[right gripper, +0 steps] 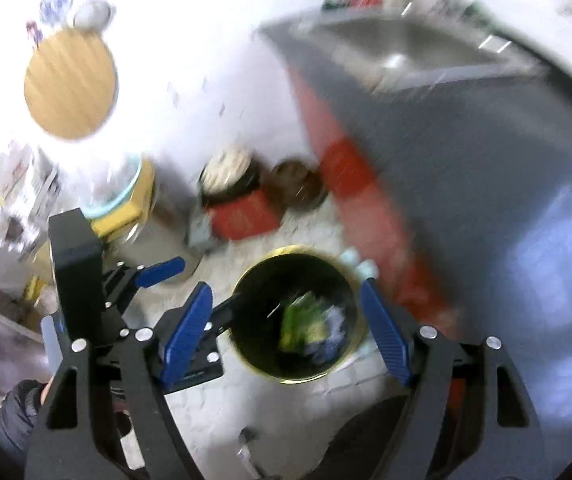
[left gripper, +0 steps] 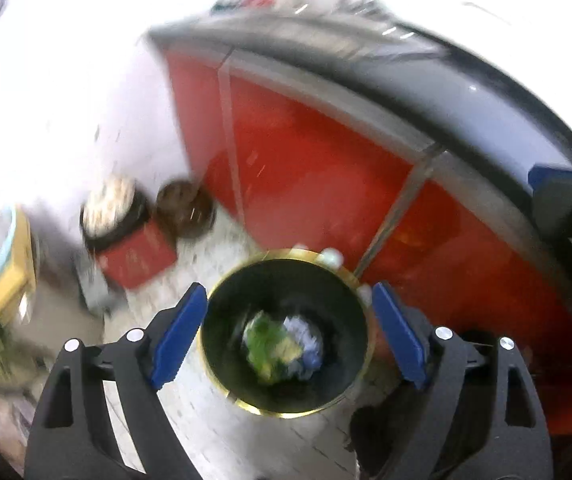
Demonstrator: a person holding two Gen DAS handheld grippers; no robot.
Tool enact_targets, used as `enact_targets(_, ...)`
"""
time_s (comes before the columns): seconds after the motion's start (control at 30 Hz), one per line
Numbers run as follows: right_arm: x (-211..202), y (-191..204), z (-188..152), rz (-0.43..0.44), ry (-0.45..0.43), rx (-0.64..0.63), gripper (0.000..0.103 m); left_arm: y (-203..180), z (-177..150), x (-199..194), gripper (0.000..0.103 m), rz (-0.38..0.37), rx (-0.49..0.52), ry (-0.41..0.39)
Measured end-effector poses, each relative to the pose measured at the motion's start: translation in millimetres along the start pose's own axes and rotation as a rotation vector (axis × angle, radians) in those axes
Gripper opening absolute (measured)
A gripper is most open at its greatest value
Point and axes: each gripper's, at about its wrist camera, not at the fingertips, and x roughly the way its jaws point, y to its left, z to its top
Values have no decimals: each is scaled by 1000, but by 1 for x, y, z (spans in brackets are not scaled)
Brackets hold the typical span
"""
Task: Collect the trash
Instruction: 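Move both tools back over the countertop, then grasp the green-yellow sponge with the left tool while the right grasps the pink-blue wrapper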
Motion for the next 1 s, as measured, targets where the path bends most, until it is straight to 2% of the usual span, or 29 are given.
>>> enact_targets(0.1,-76,-38,-4,-95,-114,69,74,-58,30,-34,85,-58,101,-56)
enact_targets(0.17,-130,-74,-16,-177,-183,143,74,-94,44,-48,86,-97,155,-74)
enact_targets(0.23,-180,-111,-34,-273,-242,218,76,-145,57,-65,91,-167,224,-98)
enact_targets(0.4,-295,-207,-110,-531,-326,439,77,-277,66,-98,96,-374,371,-110)
enact_targets(0.53,-357,-263,-178,-667,-336,597,77,-372,62,-105,96,-477,441,-68)
enact_targets(0.67,-397,-301,-243,-724,-344,727,77,-445,57,-98,96,-498,479,-3)
enact_targets(0.7,-403,-307,-255,-737,-341,746,77,-452,55,-97,96,-497,482,11)
enact_targets(0.87,-404,-332,-271,-744,-327,779,77,-500,62,-85,96,-466,484,32)
enact_targets(1.0,-394,-348,-264,-747,-294,777,77,-524,72,-69,96,-424,477,40)
